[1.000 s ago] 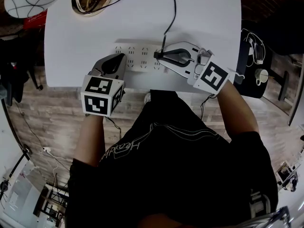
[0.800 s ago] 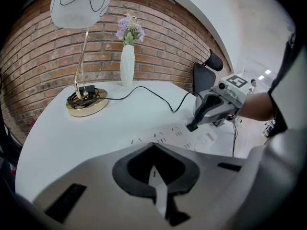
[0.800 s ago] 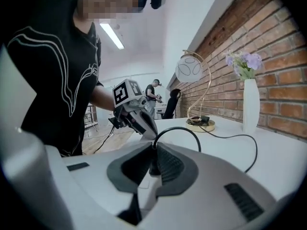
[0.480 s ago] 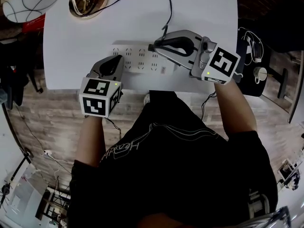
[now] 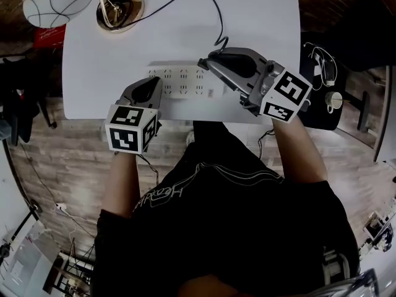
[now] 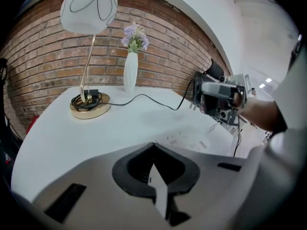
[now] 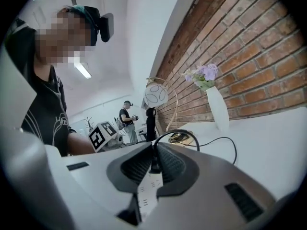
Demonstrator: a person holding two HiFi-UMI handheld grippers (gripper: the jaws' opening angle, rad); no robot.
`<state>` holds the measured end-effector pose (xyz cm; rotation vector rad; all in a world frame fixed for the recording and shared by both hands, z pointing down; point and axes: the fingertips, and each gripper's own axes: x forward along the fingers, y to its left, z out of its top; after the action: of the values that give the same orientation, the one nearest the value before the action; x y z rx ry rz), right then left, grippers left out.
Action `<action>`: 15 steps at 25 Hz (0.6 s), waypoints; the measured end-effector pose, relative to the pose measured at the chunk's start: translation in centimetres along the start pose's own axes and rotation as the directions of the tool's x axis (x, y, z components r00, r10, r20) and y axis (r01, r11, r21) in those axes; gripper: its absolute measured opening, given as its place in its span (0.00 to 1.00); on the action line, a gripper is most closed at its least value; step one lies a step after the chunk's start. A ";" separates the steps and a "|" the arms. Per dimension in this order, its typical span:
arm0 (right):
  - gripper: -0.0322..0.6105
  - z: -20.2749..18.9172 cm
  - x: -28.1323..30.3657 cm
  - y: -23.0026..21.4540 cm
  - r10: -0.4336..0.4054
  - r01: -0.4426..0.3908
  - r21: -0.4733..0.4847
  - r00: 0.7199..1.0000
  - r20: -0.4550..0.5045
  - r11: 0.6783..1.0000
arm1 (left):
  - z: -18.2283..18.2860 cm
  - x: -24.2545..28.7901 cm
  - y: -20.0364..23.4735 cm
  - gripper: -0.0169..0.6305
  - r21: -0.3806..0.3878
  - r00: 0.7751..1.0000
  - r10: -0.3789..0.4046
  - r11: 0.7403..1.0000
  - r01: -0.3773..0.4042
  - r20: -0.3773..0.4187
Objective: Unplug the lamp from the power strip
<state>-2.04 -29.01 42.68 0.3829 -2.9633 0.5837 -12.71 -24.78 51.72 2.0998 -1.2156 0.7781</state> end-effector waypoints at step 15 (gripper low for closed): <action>0.08 4.9 -5.2 8.8 -0.152 0.153 -0.009 0.987 0.060 0.988 | 5.7 -14.1 -7.8 0.03 -0.081 0.932 -0.092 0.988 0.128 0.351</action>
<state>0.47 -21.86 34.30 0.6294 -2.9570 0.5427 -10.49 -17.94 36.21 2.2588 -1.2709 0.2930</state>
